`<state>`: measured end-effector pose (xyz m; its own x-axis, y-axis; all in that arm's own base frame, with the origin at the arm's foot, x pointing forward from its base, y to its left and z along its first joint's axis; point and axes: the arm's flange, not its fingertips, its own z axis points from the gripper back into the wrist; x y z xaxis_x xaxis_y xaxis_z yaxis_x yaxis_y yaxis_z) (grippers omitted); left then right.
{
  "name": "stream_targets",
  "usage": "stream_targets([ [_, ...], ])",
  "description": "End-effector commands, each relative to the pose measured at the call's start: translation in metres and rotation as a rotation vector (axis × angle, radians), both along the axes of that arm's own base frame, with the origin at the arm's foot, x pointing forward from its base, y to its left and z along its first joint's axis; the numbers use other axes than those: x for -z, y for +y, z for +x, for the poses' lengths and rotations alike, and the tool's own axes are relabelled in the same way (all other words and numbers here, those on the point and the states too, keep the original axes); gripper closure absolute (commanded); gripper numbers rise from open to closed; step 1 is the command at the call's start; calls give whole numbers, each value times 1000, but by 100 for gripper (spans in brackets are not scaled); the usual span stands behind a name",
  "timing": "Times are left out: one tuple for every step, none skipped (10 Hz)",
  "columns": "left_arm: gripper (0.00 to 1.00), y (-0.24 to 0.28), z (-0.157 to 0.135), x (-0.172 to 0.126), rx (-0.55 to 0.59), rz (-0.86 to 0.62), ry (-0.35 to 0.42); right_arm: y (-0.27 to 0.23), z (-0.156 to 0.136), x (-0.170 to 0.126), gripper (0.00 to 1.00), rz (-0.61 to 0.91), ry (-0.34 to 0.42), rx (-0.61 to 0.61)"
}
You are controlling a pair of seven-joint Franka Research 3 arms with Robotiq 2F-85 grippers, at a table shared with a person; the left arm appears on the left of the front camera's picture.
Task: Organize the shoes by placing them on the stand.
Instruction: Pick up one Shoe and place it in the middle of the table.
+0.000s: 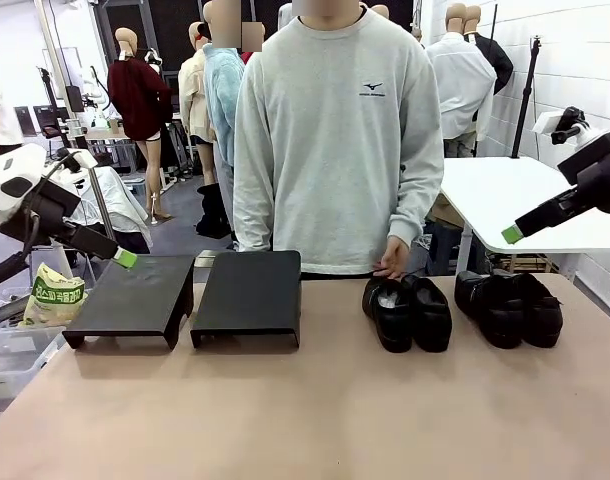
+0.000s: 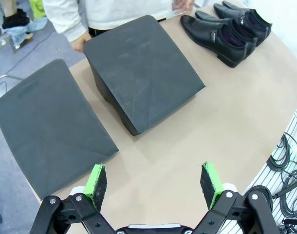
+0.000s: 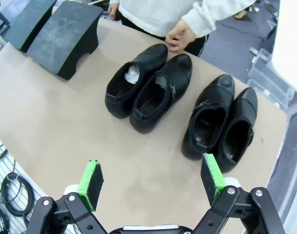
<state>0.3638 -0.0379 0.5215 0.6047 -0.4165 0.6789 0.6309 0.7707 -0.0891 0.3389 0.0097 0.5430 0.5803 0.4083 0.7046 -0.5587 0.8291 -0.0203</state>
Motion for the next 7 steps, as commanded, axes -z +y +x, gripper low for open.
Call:
stream_targets([
  [0, 0, 0, -1, 0, -6, -5, 2, -1, -1, 0, -10, 3, 14],
  [0, 0, 0, -1, 0, -6, -5, 2, -1, -1, 0, -10, 3, 14],
  [0, 0, 0, -1, 0, -6, -5, 2, -1, -1, 0, -10, 3, 14],
  [0, 0, 0, -1, 0, -6, -5, 2, -1, -1, 0, -10, 3, 14],
  [0, 0, 0, -1, 0, -6, -5, 2, -1, -1, 0, -10, 3, 14],
  [0, 0, 0, -1, 0, -6, -5, 2, -1, -1, 0, -10, 3, 14],
  [0, 0, 0, -1, 0, -6, -5, 2, -1, -1, 0, -10, 3, 14],
])
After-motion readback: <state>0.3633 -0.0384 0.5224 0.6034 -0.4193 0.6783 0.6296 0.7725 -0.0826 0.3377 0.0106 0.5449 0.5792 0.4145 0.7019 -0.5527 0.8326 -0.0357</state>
